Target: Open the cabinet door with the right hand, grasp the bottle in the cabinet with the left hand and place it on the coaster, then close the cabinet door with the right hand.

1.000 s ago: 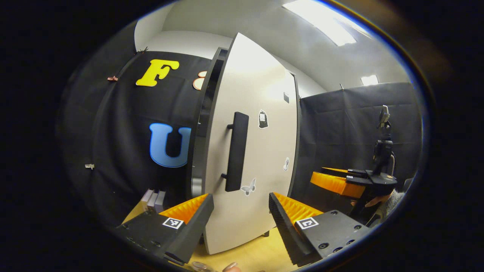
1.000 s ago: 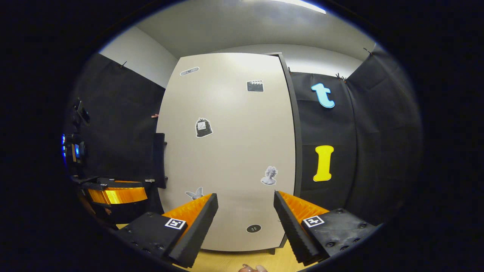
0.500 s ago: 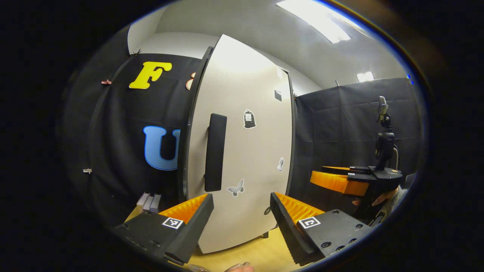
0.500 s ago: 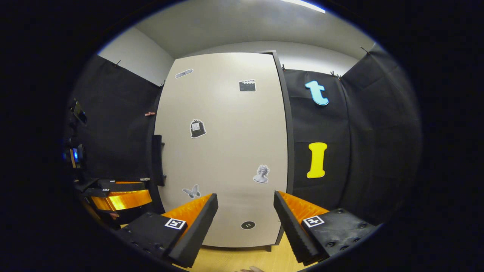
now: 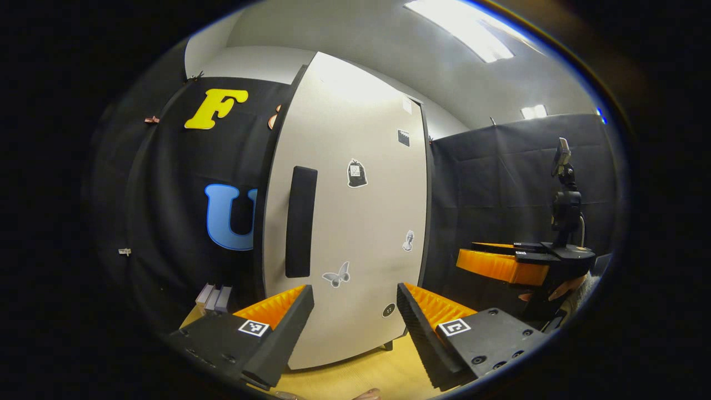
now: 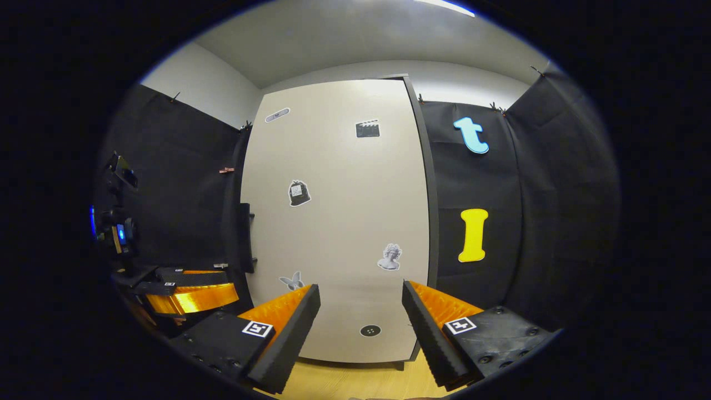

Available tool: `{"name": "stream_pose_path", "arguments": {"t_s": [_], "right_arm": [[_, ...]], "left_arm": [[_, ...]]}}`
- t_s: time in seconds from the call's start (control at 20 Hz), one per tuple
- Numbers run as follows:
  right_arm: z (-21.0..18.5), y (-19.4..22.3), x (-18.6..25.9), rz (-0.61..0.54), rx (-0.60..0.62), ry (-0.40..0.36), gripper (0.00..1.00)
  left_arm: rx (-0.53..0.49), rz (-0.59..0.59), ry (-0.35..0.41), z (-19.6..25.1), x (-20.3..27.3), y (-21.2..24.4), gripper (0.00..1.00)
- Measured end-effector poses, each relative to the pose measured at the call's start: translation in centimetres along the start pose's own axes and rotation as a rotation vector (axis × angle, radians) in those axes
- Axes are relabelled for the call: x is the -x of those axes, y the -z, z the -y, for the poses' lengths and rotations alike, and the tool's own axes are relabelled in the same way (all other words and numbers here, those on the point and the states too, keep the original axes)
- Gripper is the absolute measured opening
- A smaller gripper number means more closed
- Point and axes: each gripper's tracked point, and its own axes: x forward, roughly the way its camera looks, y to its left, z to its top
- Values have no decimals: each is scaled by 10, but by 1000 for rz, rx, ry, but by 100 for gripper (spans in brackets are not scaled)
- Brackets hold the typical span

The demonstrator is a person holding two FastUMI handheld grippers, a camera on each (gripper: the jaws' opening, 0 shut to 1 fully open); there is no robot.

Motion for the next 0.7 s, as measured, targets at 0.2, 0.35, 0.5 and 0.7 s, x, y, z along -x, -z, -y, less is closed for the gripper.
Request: {"name": "stream_pose_path", "arguments": {"t_s": [0.2,0.35,0.5,0.7], "right_arm": [[-1,4,-3,-18,39,-5,96],[-5,3,-5,-15,53,-15,96],[-5,6,-7,-28,54,-15,97],[-5,9,-8,-43,65,-14,98]], "left_arm": [[-8,-9,-2,-1,-5,1,95],[-2,-9,4,1,-7,1,95],[-5,-21,6,1,-10,4,95],[-1,-18,1,1,-12,2,95]]}}
